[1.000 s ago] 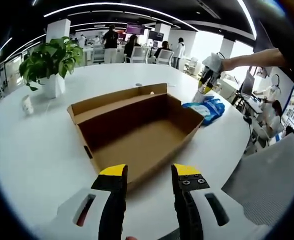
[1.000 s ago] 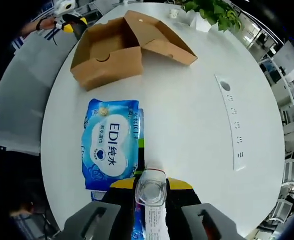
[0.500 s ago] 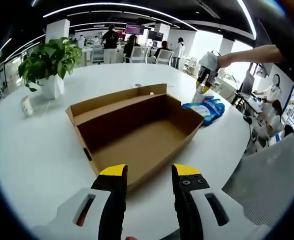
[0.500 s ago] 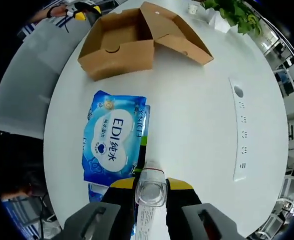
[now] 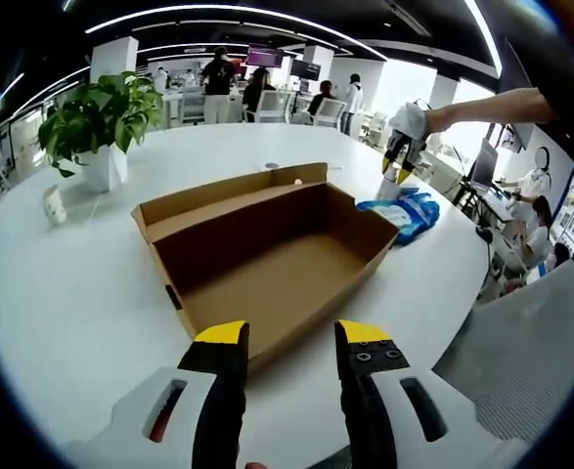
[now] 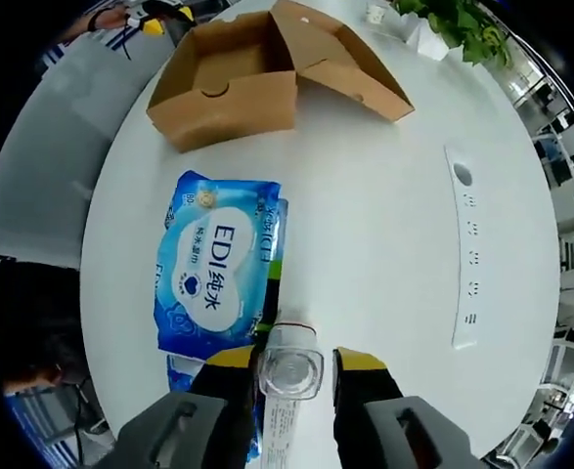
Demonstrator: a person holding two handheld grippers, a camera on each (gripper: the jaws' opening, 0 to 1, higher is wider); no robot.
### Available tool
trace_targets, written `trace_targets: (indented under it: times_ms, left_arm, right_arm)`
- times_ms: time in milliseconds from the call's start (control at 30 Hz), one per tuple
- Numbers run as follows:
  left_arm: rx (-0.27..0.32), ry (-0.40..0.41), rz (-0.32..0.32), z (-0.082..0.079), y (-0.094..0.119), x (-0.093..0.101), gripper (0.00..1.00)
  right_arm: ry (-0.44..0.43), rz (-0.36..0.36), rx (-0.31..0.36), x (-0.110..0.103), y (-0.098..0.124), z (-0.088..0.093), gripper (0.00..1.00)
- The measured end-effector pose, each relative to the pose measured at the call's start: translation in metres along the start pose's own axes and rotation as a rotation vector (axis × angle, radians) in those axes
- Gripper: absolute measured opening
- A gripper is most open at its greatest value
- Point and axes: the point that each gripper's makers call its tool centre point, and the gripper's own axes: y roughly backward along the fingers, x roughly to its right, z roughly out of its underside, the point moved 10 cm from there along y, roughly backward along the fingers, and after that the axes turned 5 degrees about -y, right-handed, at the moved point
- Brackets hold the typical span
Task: Operate the shoe box by opening the lid, removing the specified soft item, and placing it in the target area until the item is outside and the box remains undamaged.
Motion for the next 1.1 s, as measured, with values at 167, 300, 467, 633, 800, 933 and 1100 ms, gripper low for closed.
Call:
trace_targets:
  times_ms: [167, 300, 467, 633, 800, 933, 1100]
  left_arm:
    - [0.017, 0.005, 0.005, -0.003, -0.002, 0.000, 0.35]
    - [0.044, 0.013, 0.014, -0.007, -0.003, 0.000, 0.35]
    - [0.054, 0.009, 0.028, -0.008, -0.004, 0.000, 0.35]
    - [0.083, 0.023, 0.035, -0.010, 0.001, 0.000, 0.35]
    - [0.093, 0.025, 0.036, -0.010, 0.007, 0.000, 0.34]
    - [0.105, 0.039, 0.033, -0.011, 0.012, -0.001, 0.34]
    - [0.119, 0.059, 0.015, -0.011, 0.017, -0.004, 0.34]
  right_arm:
    - [-0.057, 0.028, 0.009, -0.002, 0.011, 0.011, 0.32]
    - [-0.163, 0.048, 0.069, -0.008, 0.025, 0.021, 0.32]
    - [-0.324, 0.114, 0.162, -0.014, 0.043, 0.036, 0.32]
    - [-0.553, 0.155, 0.331, -0.028, 0.055, 0.047, 0.32]
    - [-0.738, 0.174, 0.455, -0.050, 0.059, 0.055, 0.32]
    - [-0.862, 0.185, 0.581, -0.065, 0.062, 0.054, 0.31]
    - [-0.934, 0.190, 0.680, -0.087, 0.062, 0.048, 0.32]
